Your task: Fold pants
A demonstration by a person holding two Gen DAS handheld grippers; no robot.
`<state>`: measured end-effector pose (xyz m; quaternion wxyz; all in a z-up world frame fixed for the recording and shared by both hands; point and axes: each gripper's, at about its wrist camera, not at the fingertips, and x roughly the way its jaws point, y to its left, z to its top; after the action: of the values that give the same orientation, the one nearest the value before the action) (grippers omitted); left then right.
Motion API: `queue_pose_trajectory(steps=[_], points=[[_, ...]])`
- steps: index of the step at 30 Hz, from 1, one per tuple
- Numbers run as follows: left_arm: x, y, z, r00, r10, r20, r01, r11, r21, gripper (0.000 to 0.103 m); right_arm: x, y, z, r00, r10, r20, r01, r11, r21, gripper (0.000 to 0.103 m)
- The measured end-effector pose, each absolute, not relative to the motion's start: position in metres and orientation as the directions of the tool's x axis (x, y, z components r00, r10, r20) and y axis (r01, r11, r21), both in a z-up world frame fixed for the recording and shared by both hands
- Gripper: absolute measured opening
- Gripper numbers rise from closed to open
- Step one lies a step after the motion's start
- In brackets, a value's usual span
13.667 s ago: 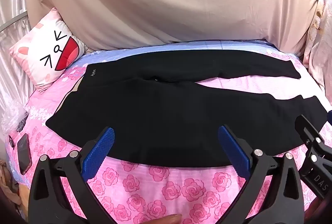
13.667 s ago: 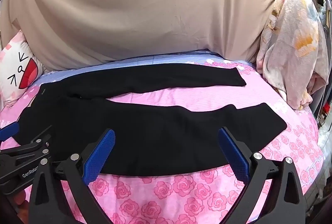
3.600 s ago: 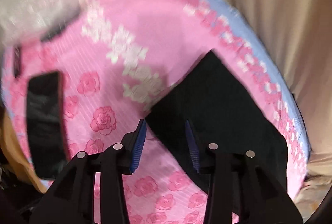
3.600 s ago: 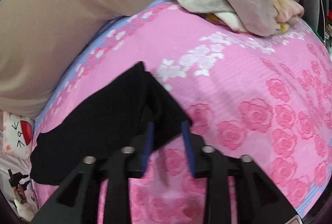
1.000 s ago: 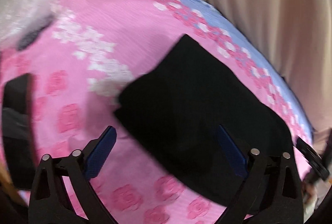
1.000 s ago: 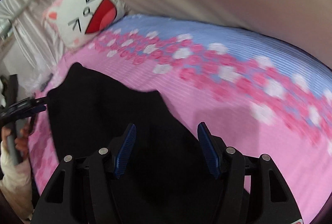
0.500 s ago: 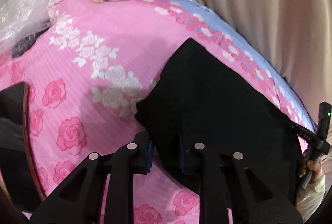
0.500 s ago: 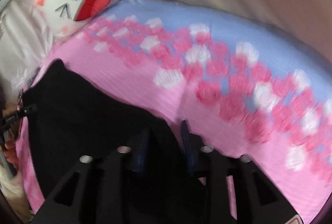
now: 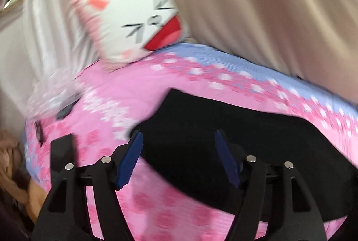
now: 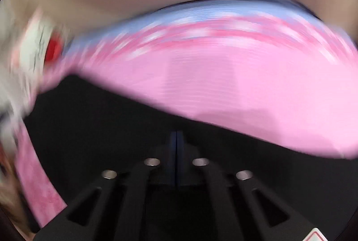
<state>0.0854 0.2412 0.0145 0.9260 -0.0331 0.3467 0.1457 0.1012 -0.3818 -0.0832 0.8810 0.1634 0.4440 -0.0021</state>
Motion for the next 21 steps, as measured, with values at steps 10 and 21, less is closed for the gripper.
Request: queue_pose_trajectory(steps=[10,21], points=[[0.112,0.088,-0.025,0.663,0.027,-0.748,-0.002,0.999,0.034,0.073,0.021,-0.56,-0.074,0.586,-0.059,-0.808,0.37,0.907,0.202,0.006],[0.114,0.03,-0.055,0.64,0.191,-0.744,-0.008,0.97,0.243,0.08,0.015,-0.567,-0.069,0.643,-0.079,-0.762,0.371,0.902,0.219,0.013]])
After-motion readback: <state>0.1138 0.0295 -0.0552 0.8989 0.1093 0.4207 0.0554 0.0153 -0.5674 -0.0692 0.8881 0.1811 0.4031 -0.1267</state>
